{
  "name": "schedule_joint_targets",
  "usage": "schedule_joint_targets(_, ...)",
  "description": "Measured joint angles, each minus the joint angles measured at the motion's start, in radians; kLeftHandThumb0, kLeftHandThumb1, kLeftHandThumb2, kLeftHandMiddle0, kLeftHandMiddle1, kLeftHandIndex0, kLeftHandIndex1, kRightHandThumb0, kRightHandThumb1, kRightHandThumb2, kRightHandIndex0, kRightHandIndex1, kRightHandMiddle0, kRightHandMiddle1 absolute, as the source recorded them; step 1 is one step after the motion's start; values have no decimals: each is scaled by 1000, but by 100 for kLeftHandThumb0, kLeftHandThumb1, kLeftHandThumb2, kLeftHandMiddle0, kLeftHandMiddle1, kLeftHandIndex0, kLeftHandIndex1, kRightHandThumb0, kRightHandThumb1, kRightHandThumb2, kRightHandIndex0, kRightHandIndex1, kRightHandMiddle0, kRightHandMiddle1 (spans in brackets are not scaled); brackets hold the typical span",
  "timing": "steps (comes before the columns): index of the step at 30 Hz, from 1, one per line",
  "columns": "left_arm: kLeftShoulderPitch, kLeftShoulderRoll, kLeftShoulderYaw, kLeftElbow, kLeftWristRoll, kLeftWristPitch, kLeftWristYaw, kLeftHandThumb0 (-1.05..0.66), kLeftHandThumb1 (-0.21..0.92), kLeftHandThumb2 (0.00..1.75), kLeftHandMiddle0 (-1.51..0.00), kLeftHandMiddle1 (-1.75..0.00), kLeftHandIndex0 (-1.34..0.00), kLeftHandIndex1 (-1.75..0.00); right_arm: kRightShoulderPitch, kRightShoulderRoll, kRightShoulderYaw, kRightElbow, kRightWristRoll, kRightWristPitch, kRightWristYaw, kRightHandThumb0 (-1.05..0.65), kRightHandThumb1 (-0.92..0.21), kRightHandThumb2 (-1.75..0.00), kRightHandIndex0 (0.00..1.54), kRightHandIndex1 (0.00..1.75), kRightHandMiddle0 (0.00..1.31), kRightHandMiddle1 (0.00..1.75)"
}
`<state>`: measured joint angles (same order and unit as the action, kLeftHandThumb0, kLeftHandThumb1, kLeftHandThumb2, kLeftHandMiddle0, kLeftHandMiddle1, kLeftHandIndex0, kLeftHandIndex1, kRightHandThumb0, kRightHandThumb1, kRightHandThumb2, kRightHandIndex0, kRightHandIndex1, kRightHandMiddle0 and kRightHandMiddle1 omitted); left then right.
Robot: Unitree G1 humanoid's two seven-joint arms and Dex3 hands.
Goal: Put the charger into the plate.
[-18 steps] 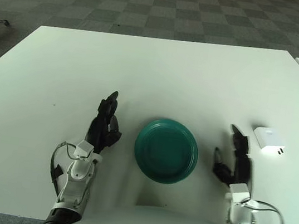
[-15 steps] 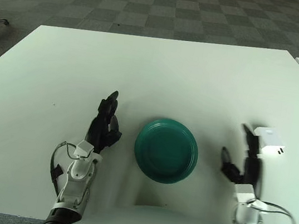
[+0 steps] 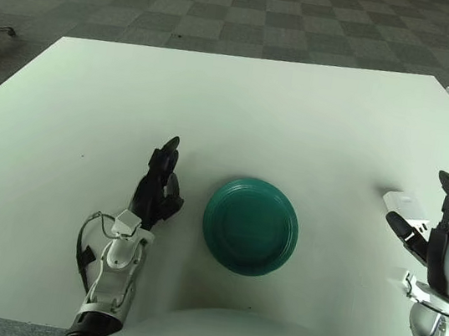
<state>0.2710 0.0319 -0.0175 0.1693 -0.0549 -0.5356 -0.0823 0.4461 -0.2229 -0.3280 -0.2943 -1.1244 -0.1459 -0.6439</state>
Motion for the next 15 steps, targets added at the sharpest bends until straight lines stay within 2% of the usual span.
schedule_joint_targets(6,-2,0,4,8,-16,-6,-11,-86,92,93,-14,0,0,-47,-20,-31,-2,91,10,54,-40,-92,-92,-75,22,1,0,63)
schedule_joint_targets(15,-7,0,13,20,-22,-10,-19,-86,92,94,-15,0,0,-47,-36,-40,-2,116,48,122,-60,-95,-92,-82,25,2,0,67)
